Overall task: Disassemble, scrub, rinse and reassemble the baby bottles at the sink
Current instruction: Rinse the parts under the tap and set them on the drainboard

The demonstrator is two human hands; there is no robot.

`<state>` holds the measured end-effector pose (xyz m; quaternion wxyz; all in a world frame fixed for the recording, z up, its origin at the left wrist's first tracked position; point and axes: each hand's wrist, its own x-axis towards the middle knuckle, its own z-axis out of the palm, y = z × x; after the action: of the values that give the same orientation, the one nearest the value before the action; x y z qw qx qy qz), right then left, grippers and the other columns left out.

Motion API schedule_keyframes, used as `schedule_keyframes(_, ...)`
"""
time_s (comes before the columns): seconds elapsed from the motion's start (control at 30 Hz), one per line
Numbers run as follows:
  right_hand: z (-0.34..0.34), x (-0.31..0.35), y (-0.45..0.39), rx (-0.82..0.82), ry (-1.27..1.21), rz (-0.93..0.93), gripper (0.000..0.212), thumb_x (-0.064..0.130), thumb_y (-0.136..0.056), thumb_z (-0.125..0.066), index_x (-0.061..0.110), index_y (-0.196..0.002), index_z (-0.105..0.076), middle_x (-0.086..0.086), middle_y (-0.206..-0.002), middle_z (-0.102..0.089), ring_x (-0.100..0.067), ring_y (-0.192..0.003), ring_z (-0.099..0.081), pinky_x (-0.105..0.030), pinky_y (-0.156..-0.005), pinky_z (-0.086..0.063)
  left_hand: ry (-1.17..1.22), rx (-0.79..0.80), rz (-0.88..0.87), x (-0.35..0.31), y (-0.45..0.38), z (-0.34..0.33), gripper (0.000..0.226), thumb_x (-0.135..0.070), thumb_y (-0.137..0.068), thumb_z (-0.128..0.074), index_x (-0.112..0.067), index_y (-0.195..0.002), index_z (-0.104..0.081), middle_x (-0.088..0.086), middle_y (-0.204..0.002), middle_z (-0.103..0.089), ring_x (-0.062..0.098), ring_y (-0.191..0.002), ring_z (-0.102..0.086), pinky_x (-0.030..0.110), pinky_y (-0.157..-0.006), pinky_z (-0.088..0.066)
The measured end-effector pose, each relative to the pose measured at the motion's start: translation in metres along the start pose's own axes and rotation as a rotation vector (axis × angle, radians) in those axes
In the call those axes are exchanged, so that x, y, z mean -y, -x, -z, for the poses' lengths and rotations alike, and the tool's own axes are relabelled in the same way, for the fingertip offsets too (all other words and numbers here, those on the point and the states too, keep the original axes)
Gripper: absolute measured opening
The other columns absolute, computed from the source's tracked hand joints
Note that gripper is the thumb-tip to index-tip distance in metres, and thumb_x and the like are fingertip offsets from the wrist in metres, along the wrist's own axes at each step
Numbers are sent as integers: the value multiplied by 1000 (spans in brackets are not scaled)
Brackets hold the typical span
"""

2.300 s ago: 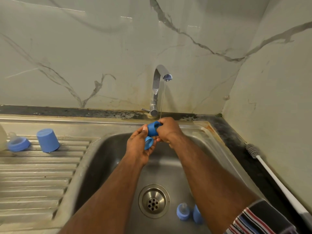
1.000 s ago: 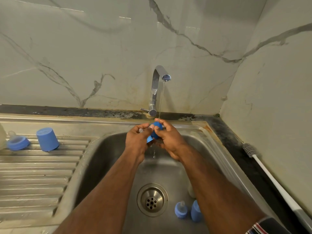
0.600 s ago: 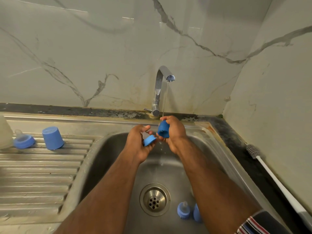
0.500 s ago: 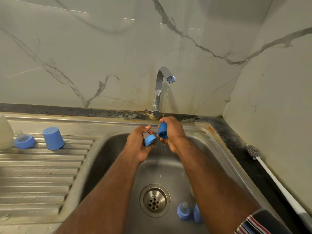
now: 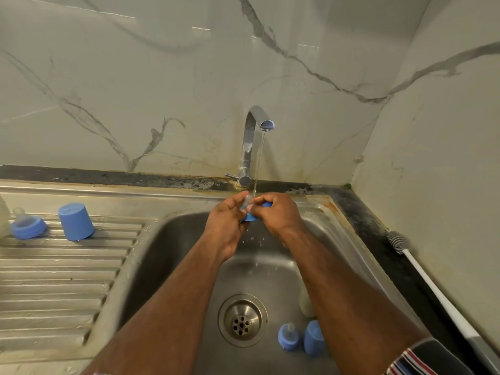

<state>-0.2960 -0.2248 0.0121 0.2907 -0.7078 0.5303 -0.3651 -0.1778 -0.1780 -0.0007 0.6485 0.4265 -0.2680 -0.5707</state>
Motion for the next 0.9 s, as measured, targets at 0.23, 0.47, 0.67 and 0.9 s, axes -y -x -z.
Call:
schedule_keyframes(0.23,-5,4,-5,-9,120,-28,29,47,-85,-75,19,-82,-67,3,-81,-68,-15,-75,-62,-27,-66,-49,184,1,67,1,4,8,25,-5,-104,-49,-3,-126,-62,18,-112,-75,29,-102,-75,39,-87,-62)
schedule_keyframes(0.47,-5,8,-5,-47,223,-21,31,49,-95,-58,23,-90,-74,4,-84,-71,-17,-79,-65,-39,-79,-57,130,-6,2,6,2,1,27,0,-101,-54,-5,-125,-65,18,-116,-73,25,-97,-76,32,-77,-63)
schedule_keyframes(0.67,-10,16,-3,-2,250,-69,34,38,-100,-48,16,-98,-74,-6,-91,-71,-22,-82,-63,-33,-72,-49,105,-145,-14,10,-5,3,18,-2,-98,-60,-2,-113,-70,17,-105,-75,25,-95,-74,34,-85,-62)
schedule_keyframes(0.9,1,4,-6,244,-23,-76,72,15,-84,-74,31,-148,-46,-9,-117,-70,-24,-92,-70,-41,-84,-60,-155,-123,-99,13,-9,3,24,4,-95,-62,-12,-107,-76,11,-100,-78,21,-91,-72,33,-83,-59)
